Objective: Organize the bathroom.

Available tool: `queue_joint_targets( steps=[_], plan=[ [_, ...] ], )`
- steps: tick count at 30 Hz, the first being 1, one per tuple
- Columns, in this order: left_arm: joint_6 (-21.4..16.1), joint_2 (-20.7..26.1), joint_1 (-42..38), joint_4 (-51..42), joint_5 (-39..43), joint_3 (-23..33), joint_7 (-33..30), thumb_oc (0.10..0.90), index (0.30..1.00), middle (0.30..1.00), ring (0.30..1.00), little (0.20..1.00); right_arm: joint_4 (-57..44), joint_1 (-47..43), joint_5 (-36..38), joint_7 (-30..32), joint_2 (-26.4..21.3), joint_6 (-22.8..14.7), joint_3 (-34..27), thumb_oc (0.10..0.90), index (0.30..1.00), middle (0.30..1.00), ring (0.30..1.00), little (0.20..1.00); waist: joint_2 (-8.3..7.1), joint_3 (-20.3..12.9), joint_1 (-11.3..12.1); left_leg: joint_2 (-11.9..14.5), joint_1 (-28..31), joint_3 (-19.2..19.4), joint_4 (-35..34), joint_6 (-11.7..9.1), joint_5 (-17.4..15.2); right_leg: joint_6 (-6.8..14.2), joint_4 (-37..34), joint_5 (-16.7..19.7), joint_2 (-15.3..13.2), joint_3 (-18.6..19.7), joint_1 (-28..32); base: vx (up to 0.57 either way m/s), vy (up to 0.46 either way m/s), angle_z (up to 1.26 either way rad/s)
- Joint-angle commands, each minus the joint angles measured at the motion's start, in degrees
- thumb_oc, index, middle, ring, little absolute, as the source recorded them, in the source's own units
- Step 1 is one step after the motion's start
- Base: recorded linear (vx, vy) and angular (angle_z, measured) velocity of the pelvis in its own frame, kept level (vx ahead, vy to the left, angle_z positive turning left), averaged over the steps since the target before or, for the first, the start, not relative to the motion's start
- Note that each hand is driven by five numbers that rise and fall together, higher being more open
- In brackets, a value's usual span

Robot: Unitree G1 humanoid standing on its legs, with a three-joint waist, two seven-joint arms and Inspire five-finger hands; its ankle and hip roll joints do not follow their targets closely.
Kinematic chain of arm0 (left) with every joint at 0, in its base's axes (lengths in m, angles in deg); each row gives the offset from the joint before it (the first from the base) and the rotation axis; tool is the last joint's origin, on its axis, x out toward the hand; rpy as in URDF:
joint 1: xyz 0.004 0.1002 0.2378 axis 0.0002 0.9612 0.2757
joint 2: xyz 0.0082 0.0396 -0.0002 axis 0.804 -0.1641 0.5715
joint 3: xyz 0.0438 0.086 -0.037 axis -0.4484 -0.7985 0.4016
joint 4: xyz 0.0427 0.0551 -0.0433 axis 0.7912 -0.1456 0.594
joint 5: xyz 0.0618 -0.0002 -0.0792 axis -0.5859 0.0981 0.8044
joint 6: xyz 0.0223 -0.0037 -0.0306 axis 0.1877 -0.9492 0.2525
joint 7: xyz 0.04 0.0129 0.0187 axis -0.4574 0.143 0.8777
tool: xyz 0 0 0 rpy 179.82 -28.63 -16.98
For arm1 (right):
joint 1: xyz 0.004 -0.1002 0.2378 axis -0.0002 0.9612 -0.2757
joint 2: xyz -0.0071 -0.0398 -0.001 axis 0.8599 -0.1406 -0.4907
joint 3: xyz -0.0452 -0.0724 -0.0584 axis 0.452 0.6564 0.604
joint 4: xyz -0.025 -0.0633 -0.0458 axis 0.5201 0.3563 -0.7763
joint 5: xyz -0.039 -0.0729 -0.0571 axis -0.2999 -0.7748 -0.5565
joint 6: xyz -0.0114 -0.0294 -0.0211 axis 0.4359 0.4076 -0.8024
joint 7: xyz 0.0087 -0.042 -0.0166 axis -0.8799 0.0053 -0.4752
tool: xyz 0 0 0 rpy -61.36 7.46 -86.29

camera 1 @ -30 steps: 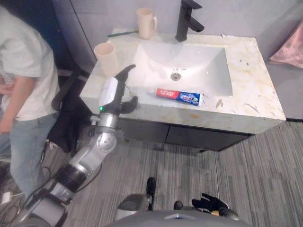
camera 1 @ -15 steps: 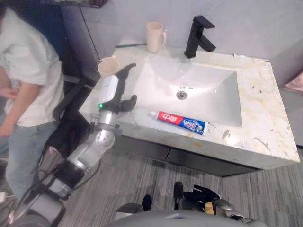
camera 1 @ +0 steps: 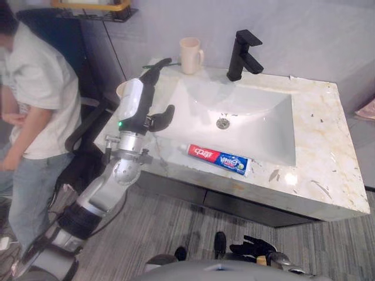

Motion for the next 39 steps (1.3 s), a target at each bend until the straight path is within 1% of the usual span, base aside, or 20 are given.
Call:
queue_joint_targets(
  steps=[1,2,3,5,6,9,10,13,18,21,24,27,28,31,33,35,36,37,38,39],
  plan=[
    [1.8,4.0,-8.4,-7.9,-2.6,2.9,4.9,0.800,0.900,0.900,0.900,0.900,0.5,-0.1,-1.4,0.1,-0.7,-0.1,1.2,0.800,0.900,0.900,0.900,0.900,1.11,-1.5,0.7,-2.2,-6.4,-1.4,-1.3,1.2,3.2,1.7,3.2,-8.6,0.9,-3.2,4.3,-0.01,-0.054,0.06],
    [2.5,4.5,-8.7,-8.2,-2.9,2.6,6.4,0.800,0.900,0.900,0.900,0.900,0.4,-0.2,-1.5,0.0,-0.7,0.0,1.3,0.800,0.900,0.900,0.900,0.900,1.18,-1.5,0.7,-2.2,-6.4,-1.4,-1.4,1.1,3.2,1.7,3.1,-8.6,0.9,-3.3,4.5,-0.03,-0.077,0.07],
    [4.6,6.3,-10.0,-9.1,-2.8,1.5,10.8,0.800,0.900,0.900,0.900,0.900,0.3,-0.5,-1.6,0.0,-1.0,0.4,1.4,0.800,0.900,0.900,0.900,0.900,1.46,-1.6,0.6,-2.1,-6.3,-1.4,-1.4,1.0,3.2,1.7,2.9,-8.7,0.9,-3.5,4.7,-0.04,-0.049,0.06],
    [5.8,8.3,-11.8,-9.7,-1.0,0.0,12.5,0.800,0.900,0.900,0.900,0.900,0.4,-0.9,-1.6,-0.1,-1.3,0.7,1.5,0.800,0.900,0.900,0.900,0.900,1.76,-1.6,0.7,-2.0,-6.2,-1.5,-1.4,0.8,3.2,1.8,2.6,-8.7,0.8,-3.8,5.0,-0.04,-0.052,0.06],
    [6.9,10.2,-13.4,-9.9,-0.3,-0.9,17.2,0.800,0.900,0.900,0.900,0.900,0.4,-1.1,-2.0,-0.4,-1.8,1.0,1.5,0.800,0.900,0.900,0.900,0.900,2.07,-1.8,0.7,-1.9,-6.2,-1.4,-1.4,0.7,3.2,1.7,2.5,-8.8,0.8,-4.1,5.3,-0.04,-0.060,0.09],
    [7.7,12.9,-16.4,-9.7,2.4,-2.8,19.5,0.800,0.900,0.900,0.900,0.900,0.3,-1.7,-1.9,-0.7,-2.4,1.6,1.5,0.800,0.900,0.900,0.900,0.900,2.48,-1.9,0.6,-1.8,-6.1,-1.4,-1.3,0.3,3.5,1.7,2.5,-8.9,0.8,-4.3,5.6,-0.03,-0.060,0.09],
    [7.6,16.2,-20.5,-8.3,6.2,-5.2,21.7,0.800,0.900,0.900,0.900,0.900,0.3,-2.4,-1.7,-1.0,-3.3,2.2,1.9,0.800,0.900,0.900,0.900,0.900,2.91,-2.1,0.2,-1.4,-5.9,-1.2,-1.2,-0.1,3.5,1.6,2.3,-8.9,0.9,-4.4,5.8,-0.04,-0.085,0.03],
    [7.5,17.7,-23.0,-6.7,5.8,-7.2,24.2,0.800,0.900,0.900,0.900,0.900,0.3,-2.8,-1.9,-1.2,-3.9,2.5,1.9,0.800,0.900,0.900,0.900,0.900,3.00,-2.1,-0.1,-1.1,-5.8,-0.7,-1.1,-0.6,3.5,1.5,1.7,-8.8,1.1,-4.4,6.3,-0.02,-0.055,0.03],
    [5.9,21.0,-27.9,-2.9,8.2,-10.6,25.1,0.800,0.900,0.900,0.900,0.900,0.4,-3.2,-3.8,-1.6,-5.4,3.9,2.3,0.800,0.900,0.900,0.900,0.900,3.08,-2.8,-0.8,-0.7,-5.4,0.3,-0.9,-1.5,3.6,1.3,-0.1,-8.3,1.5,-4.0,7.1,-0.01,-0.036,-0.03],
    [4.5,22.9,-30.4,-1.3,10.2,-11.8,29.0,0.800,0.900,0.900,0.900,0.900,1.1,-3.0,-6.1,-2.4,-6.4,4.5,2.0,0.800,0.900,0.900,0.900,0.900,3.31,-2.9,-1.4,-0.4,-5.8,0.9,-0.5,-1.9,3.9,1.1,-0.1,-8.1,1.7,-3.7,6.9,-0.01,-0.028,-0.08],
    [4.5,23.5,-32.0,-0.3,11.9,-13.4,30.1,0.800,0.900,0.900,0.900,0.900,2.2,-2.8,-7.4,-2.8,-6.6,4.4,2.0,0.800,0.900,0.900,0.900,0.900,3.47,-2.9,-1.7,-0.5,-6.2,1.2,0.3,-2.2,3.9,0.8,-0.1,-8.3,1.9,-3.9,7.4,0.02,-0.032,-0.07],
    [4.0,22.6,-32.0,1.0,12.4,-13.6,30.4,0.800,0.900,0.900,0.900,0.900,2.3,-2.8,-7.6,-2.6,-7.0,4.0,1.8,0.800,0.900,0.900,0.900,0.900,3.23,-2.5,-2.2,-0.2,-6.8,3.4,3.3,-2.8,2.5,0.7,-0.1,-8.5,1.2,-4.8,8.1,-0.02,0.013,-0.01],
    [3.3,21.6,-31.6,2.6,11.6,-13.8,29.0,0.800,0.900,0.900,0.900,0.900,1.7,-3.1,-7.5,-1.9,-7.3,4.0,1.8,0.800,0.900,0.900,0.900,0.900,2.67,-1.9,-2.5,-0.2,-8.5,4.4,8.9,-3.2,1.9,0.7,-0.1,-8.0,0.1,-5.4,8.1,-0.14,0.098,-0.01],
    [0.9,21.3,-29.5,6.2,10.5,-11.9,27.9,0.800,0.900,0.900,0.900,0.900,0.6,-4.3,-7.3,-1.1,-8.2,4.1,1.7,0.800,0.900,0.900,0.900,0.900,1.25,-0.7,-2.7,-0.8,-10.1,3.6,20.3,-2.6,0.8,0.9,0.4,-6.6,-1.9,-4.7,6.8,-0.19,0.155,-0.05],
    [-0.6,21.9,-28.3,7.9,10.9,-10.6,28.3,0.800,0.900,0.900,0.900,0.900,0.4,-4.6,-8.3,-1.7,-8.8,3.4,1.0,0.800,0.900,0.900,0.900,0.900,0.92,-0.7,-3.0,-0.6,-8.5,3.0,21.5,-1.9,-0.6,1.2,1.1,-6.1,-2.1,-4.0,5.5,-0.15,0.175,-0.29],
    [-1.0,21.8,-27.4,8.3,10.9,-9.8,28.5,0.800,0.900,0.900,0.900,0.900,0.2,-4.6,-8.9,-2.1,-9.1,3.0,0.8,0.800,0.900,0.900,0.900,0.900,0.93,-1.1,-3.3,-0.5,-6.8,2.2,20.8,-1.8,-1.4,1.4,1.3,-5.7,-2.0,-3.4,4.4,-0.12,0.185,-0.21],
    [-0.6,21.4,-26.8,8.3,10.5,-9.3,28.6,0.800,0.900,0.900,0.900,0.900,0.2,-4.3,-9.6,-2.3,-9.3,2.5,0.1,0.800,0.900,0.900,0.900,0.900,1.20,-1.7,-3.9,-0.2,-3.5,2.6,16.5,-1.6,-4.2,2.2,1.4,-4.8,-2.3,-3.4,2.9,-0.13,0.227,-0.21],
    [-0.1,21.2,-26.9,8.0,10.7,-9.5,28.6,0.800,0.900,0.900,0.900,0.900,0.2,-4.1,-9.9,-2.3,-9.4,2.3,-0.1,0.800,0.900,0.900,0.900,0.900,1.35,-1.9,-4.2,-0.1,-2.0,3.2,14.0,-1.5,-5.5,2.6,1.5,-4.3,-2.5,-3.5,2.3,-0.25,0.421,-0.27],
    [1.9,20.3,-28.0,7.4,10.2,-10.4,29.1,0.800,0.900,0.900,0.900,0.900,0.4,-3.7,-10.1,-2.0,-9.3,2.1,-1.0,0.800,0.900,0.900,0.900,0.900,2.17,-2.1,-5.4,-0.2,1.2,4.7,7.7,-0.7,-7.4,4.3,2.3,-2.9,-3.1,-3.4,-0.1,-0.19,0.314,-0.15],
    [2.2,20.3,-28.5,7.4,10.2,-11.2,28.7,0.800,0.900,0.900,0.900,0.900,0.4,-3.7,-9.6,-1.8,-9.3,2.0,-1.0,0.800,0.900,0.900,0.900,0.900,2.37,-2.0,-5.5,-0.6,1.7,4.1,6.3,-0.5,-7.2,4.6,2.6,-2.5,-3.2,-3.2,-0.8,-0.19,0.284,-0.12]
  ],
)
